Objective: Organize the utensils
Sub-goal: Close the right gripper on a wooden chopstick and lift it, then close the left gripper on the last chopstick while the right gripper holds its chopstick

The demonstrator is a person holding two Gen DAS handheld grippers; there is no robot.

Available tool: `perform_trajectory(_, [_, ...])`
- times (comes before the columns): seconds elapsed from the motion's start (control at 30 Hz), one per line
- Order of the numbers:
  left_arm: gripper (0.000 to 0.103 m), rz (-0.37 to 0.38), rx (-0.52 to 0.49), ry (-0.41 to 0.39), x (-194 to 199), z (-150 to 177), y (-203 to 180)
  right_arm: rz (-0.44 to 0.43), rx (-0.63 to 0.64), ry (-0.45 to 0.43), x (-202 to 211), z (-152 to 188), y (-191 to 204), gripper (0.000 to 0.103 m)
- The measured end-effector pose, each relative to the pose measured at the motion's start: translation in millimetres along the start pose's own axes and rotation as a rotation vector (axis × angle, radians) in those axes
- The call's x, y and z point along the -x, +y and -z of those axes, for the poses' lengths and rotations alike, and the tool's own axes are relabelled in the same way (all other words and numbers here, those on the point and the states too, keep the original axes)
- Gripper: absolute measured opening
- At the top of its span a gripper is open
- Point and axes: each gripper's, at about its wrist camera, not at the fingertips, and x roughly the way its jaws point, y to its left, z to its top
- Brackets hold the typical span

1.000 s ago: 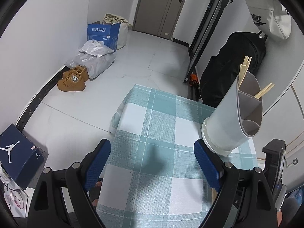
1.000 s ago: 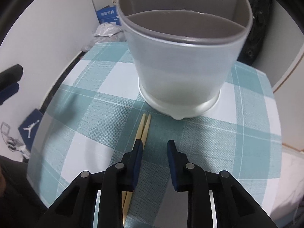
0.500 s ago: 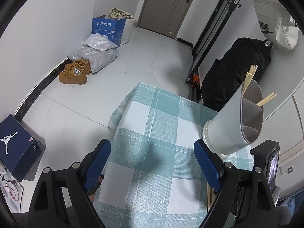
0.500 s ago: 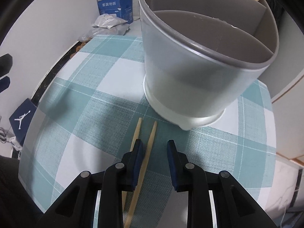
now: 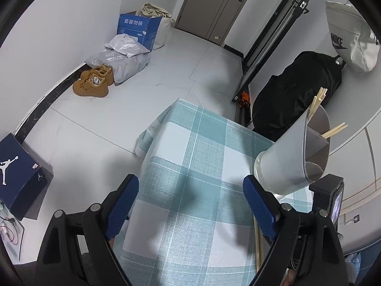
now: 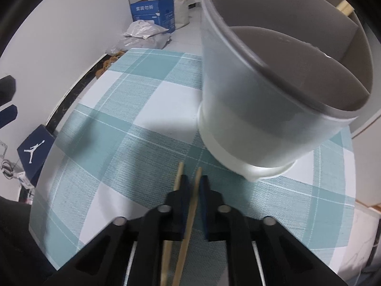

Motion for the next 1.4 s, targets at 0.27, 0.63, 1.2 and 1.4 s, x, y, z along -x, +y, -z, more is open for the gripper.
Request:
perform_trajectory(0.27, [0.086, -0.010, -0.016, 0.008, -4.1, 3.0, -1.8, -0.023, -0.021, -0.095, 34.0, 7.3, -5.6, 0.004])
perform_trajectory(0.63, [0.086, -0.016, -0.079, 0.049, -13.8, 15.9, -17.8, -0.163, -0.220, -0.281, 100.8, 23.4, -50.4, 0.004])
perform_trajectory(1.2, [0.086, -0.075, -0.250, 0.136, -32.7, 48.3, -68.4, -0.360, -0.665, -0.390, 124.5, 86.5, -156.3, 0.004])
perform_trajectory(1.4, [0.086, -0.097, -0.276, 0.154, -37.2, 55.8, -79.9, -0.364, -0.701, -0.440, 136.2, 100.5, -173.1, 0.004])
